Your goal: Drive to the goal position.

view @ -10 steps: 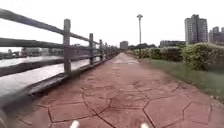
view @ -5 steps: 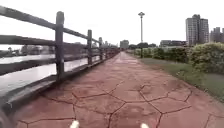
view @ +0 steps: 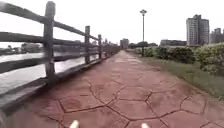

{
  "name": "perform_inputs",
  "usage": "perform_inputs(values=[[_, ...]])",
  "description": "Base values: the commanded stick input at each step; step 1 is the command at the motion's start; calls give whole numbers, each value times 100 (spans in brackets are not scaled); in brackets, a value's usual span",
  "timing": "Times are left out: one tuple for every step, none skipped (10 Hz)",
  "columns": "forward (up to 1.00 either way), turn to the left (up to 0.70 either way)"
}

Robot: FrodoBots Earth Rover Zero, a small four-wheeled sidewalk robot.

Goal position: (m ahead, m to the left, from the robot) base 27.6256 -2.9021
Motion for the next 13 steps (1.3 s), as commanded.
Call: perform_inputs(values=[[70, 0], [70, 0], [70, 0], [70, -4], [70, -11], [70, -19], [70, -27], [70, -34], [70, -31], [70, -27], [70, -23], [70, -19], [70, -15]])
